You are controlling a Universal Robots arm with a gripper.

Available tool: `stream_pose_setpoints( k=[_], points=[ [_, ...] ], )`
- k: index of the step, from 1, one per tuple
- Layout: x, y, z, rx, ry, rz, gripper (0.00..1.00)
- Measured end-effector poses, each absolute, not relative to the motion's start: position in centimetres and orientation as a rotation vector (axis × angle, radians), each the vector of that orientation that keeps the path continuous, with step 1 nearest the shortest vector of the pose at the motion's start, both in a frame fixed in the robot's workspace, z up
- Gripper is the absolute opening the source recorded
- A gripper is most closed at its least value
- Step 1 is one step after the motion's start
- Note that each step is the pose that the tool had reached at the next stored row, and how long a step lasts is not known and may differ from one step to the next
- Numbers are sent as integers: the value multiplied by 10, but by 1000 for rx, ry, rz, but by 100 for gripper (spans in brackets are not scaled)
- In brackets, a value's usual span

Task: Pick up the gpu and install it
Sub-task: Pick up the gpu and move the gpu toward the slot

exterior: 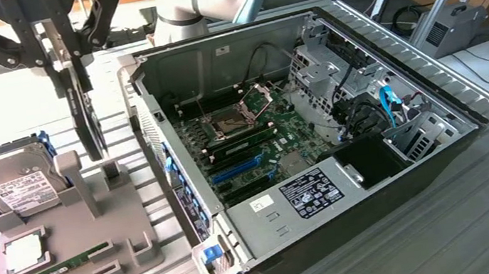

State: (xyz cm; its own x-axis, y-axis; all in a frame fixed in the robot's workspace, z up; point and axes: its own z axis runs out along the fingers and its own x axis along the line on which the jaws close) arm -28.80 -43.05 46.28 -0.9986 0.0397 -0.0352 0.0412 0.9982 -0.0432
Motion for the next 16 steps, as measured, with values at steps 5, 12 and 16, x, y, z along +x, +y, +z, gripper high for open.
stream_pose_setpoints(
  k=[5,12,16],
  points=[
    [-288,-430,464,63,3106,-68,26],
    [-286,-430,464,63,3106,-70,26],
    [-279,-430,464,63,3106,-74,26]
  ],
)
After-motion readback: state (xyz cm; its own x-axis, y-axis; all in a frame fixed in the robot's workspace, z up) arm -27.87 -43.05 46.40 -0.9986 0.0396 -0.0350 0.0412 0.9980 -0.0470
